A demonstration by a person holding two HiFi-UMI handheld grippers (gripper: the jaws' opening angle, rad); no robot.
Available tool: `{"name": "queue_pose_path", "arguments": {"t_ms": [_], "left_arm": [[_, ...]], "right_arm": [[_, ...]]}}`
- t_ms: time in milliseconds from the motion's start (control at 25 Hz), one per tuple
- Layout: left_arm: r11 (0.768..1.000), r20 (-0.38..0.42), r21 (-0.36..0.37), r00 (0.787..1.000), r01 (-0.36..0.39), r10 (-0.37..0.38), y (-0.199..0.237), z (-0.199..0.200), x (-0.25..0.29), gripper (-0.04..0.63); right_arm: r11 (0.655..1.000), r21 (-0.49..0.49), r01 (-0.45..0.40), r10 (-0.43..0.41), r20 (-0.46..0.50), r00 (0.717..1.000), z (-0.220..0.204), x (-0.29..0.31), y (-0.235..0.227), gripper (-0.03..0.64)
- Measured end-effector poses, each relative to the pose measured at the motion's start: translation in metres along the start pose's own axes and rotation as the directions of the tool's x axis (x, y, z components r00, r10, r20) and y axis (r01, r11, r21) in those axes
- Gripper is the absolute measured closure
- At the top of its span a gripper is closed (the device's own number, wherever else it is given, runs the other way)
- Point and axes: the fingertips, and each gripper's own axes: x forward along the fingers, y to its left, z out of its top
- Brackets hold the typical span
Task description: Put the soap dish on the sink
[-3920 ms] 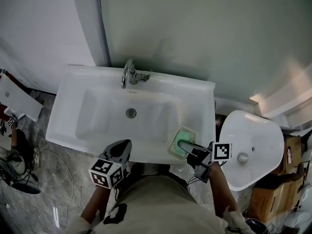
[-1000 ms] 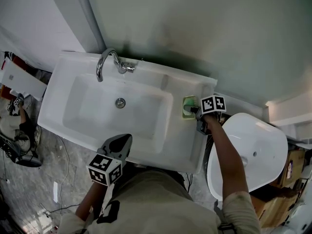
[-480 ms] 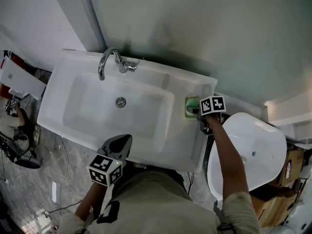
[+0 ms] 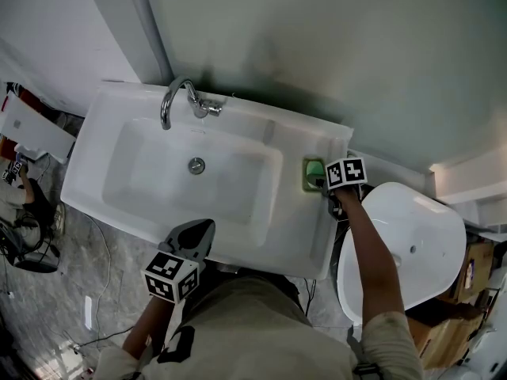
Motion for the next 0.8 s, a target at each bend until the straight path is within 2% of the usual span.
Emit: {"name": "queue_pose_path", "arguments": {"t_ms": [280,480,600,640,720,800], "left_arm": [[1.000,-0.001,0.000,1.000,0.001,-0.001,-0.002,0.001,0.002,0.577],[1.000,-0.001,-0.005,1.000,-0.008,0.008,-0.002,-0.001,-0.001,0.577],[1.000,0.004,-0.008,1.000,-0.009,0.009,-0.001,0.000,-0.001,0.575],[1.000,0.005,-0.009,1.000,-0.010,0.010,-0.001,0.000,-0.001,0.577],[1.000,0.006,-0.007,1.000,-0.013,0.013,0.001,-0.001,-0.002,0.575],[1.000,0.004,-0.003,1.000,-0.017,0.017,0.003,-0.002,-0.003,0.577]], "right_arm": [[0.999,0.039,0.000,0.000,0.016,1.000,-0.002,0.004,-0.001,0.316],[0.993,0.114,0.034,-0.039,0.043,0.998,-0.001,0.004,-0.002,0.324],[0.985,0.171,0.011,-0.021,0.057,0.998,0.000,0.005,0.003,0.322],[0.983,0.186,-0.010,-0.002,0.065,0.998,0.000,0.005,0.006,0.311],[0.977,0.207,-0.050,0.034,0.077,0.996,0.000,0.005,0.014,0.220],[0.978,0.199,-0.057,0.043,0.071,0.997,-0.003,0.005,0.021,0.175]]}}
